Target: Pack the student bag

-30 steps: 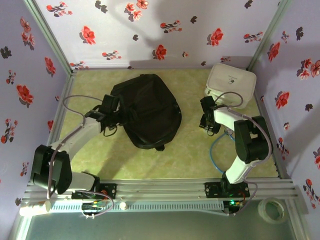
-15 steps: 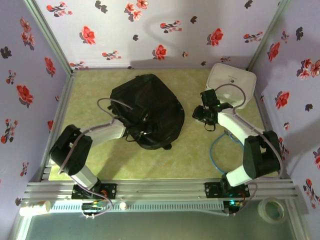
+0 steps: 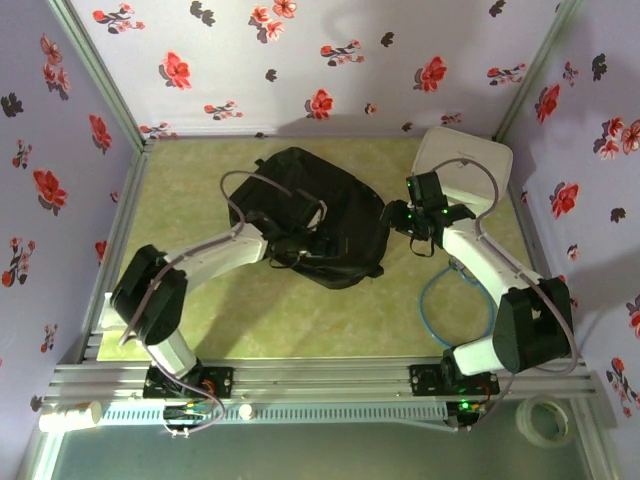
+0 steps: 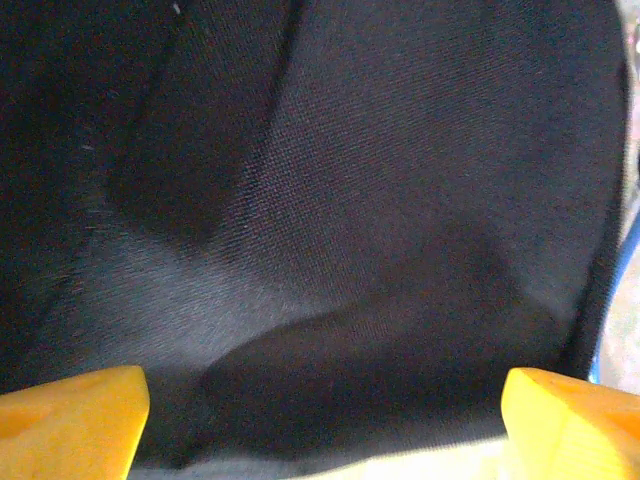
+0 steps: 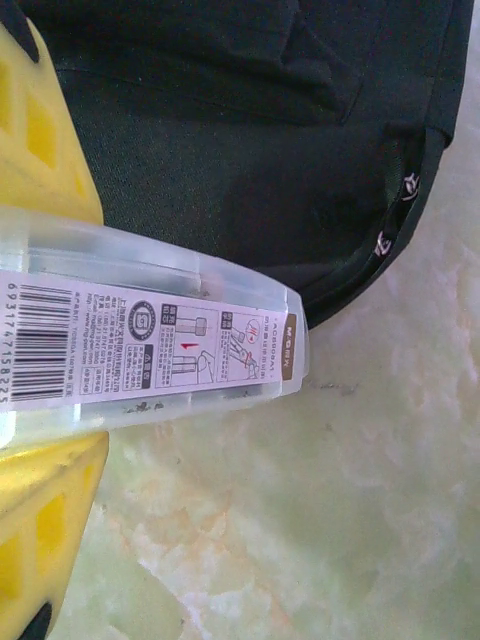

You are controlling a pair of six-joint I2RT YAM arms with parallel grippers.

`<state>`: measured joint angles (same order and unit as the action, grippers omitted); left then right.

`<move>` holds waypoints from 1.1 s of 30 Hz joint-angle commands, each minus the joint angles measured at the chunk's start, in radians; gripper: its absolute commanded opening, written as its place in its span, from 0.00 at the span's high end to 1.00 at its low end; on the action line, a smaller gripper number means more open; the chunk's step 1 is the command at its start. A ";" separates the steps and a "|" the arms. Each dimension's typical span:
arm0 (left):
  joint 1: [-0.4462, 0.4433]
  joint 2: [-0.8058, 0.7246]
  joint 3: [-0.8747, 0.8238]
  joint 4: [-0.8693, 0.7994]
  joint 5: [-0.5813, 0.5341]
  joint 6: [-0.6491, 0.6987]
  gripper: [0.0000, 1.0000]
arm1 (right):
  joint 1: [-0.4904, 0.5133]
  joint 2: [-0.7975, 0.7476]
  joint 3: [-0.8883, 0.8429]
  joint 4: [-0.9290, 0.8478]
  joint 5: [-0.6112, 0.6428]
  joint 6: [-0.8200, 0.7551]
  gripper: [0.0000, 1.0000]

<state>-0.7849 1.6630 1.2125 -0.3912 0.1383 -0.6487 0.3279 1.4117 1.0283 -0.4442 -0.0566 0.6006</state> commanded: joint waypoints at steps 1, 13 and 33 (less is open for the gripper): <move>0.049 -0.083 0.085 -0.162 -0.026 0.139 0.11 | 0.015 -0.026 0.036 0.030 -0.030 -0.039 0.48; 0.283 0.018 0.173 -0.189 -0.080 0.170 0.33 | 0.048 -0.032 0.034 0.077 -0.088 -0.057 0.50; 0.289 0.212 0.310 -0.166 -0.071 0.231 0.67 | 0.072 -0.022 0.005 0.141 -0.155 -0.049 0.54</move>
<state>-0.4973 1.8500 1.4883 -0.5503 0.0711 -0.4370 0.3893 1.4063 1.0344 -0.3355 -0.1925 0.5571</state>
